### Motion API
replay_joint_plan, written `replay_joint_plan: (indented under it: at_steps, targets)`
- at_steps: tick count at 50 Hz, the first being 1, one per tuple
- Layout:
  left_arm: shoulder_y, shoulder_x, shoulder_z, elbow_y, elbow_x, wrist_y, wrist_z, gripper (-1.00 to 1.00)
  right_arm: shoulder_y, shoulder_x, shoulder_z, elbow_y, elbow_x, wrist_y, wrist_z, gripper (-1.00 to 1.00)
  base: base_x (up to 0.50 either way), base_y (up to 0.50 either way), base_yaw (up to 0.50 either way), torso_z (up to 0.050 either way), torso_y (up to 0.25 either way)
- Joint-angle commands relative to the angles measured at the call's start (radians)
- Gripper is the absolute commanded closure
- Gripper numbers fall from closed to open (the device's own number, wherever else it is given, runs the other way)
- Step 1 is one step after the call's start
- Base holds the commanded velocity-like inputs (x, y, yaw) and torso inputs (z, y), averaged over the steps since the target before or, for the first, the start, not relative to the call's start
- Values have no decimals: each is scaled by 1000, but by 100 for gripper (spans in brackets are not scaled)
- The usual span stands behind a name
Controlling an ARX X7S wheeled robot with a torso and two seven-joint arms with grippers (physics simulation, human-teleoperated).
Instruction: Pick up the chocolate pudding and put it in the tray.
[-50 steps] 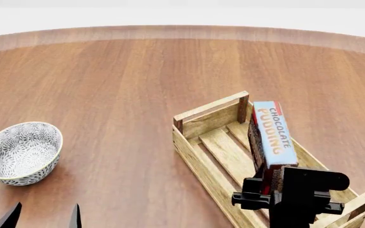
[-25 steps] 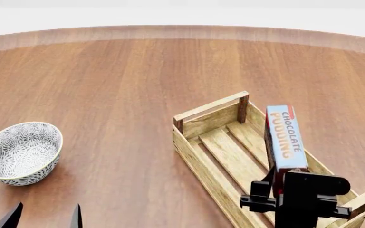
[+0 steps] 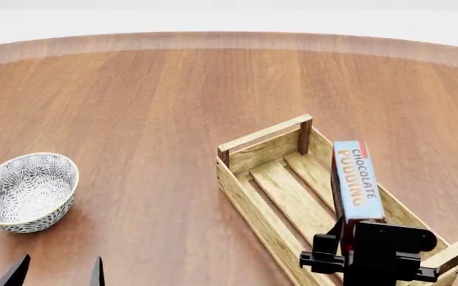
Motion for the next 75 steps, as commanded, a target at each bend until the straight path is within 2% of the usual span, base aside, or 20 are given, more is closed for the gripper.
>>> replay_joint_plan:
  at_steps: [1,18,19,41,58,59,62,64,68,75]
  targets:
    - [-2,-3,5,-1,-1,-2,-4,-100,-2,-8,55,-1,-76,6,4,100,0,0,0,0,0]
    - [-8,-4,10,-11,-3,2,-7,-100,3,-11,103,-1,-115,28,-6,100,0,0,0,0,1]
    - [-8,-4,11,-9,-4,1,-7,-100,4,-10,105,-1,-119,24,4,-100,0,0,0,0,0]
    - [-6,-11,15,-2,-10,4,-14,-100,1,-14,126,-1,-133,10,-7,-100,0,0,0,0,0]
    - [12,-23,22,40,-8,3,-26,-100,-13,-15,148,-15,-118,-66,-49,-100,0,0,0,0,0]
    - [15,-26,23,51,-8,-2,-29,-100,-28,-15,147,-54,-119,-49,-48,-100,0,0,0,0,0]
    - [24,-32,24,74,-7,-4,-34,-100,-175,-19,149,-445,-103,149,-53,-100,0,0,0,0,0]
    - [27,-34,23,80,-8,-3,-35,-100,-230,-19,148,-592,-96,216,-57,-100,0,0,0,0,0]
    - [36,-40,21,106,-3,-3,-44,-100,-308,-24,146,-782,-71,279,-71,-100,0,0,0,0,0]
    - [59,-52,22,157,5,-4,-59,-100,-417,-29,132,-994,-46,317,-85,-100,0,0,0,0,0]
